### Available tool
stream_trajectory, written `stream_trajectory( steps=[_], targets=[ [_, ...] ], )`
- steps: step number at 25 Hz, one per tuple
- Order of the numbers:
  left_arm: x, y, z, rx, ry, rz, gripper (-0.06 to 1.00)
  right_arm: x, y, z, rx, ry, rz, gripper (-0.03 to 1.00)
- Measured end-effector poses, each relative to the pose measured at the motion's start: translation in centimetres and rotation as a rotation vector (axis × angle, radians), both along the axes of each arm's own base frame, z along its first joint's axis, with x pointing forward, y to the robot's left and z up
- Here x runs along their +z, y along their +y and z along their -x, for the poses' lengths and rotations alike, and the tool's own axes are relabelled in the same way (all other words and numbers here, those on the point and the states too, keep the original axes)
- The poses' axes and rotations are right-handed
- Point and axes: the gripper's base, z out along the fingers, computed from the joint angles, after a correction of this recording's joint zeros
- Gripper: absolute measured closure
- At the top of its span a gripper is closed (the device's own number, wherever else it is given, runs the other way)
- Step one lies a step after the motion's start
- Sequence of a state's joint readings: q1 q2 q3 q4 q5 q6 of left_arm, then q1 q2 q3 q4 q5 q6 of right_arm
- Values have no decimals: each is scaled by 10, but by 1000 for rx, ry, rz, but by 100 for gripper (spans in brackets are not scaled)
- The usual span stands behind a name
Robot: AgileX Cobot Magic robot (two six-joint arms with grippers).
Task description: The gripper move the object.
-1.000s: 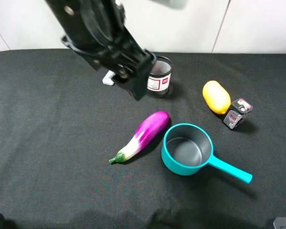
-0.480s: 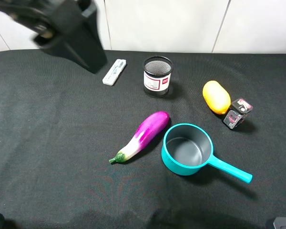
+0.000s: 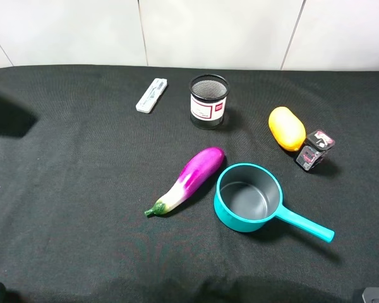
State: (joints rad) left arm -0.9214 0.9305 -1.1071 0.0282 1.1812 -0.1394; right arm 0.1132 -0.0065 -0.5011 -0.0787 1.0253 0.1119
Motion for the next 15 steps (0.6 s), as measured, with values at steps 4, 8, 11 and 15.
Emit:
stream_trajectory(
  steps=[4,8,11,15],
  targets=[
    [-6,24,18,-2,-27,35,-5,0,0,0,0,0,0,27],
    [-11,43,31,13,-56,70,-5,0,0,0,0,0,0,27],
    [-15,57,36,72,-79,88,-5,0,0,0,0,0,0,27],
    [-29,74,40,168,-100,71,-5,0,0,0,0,0,0,27]
  ],
)
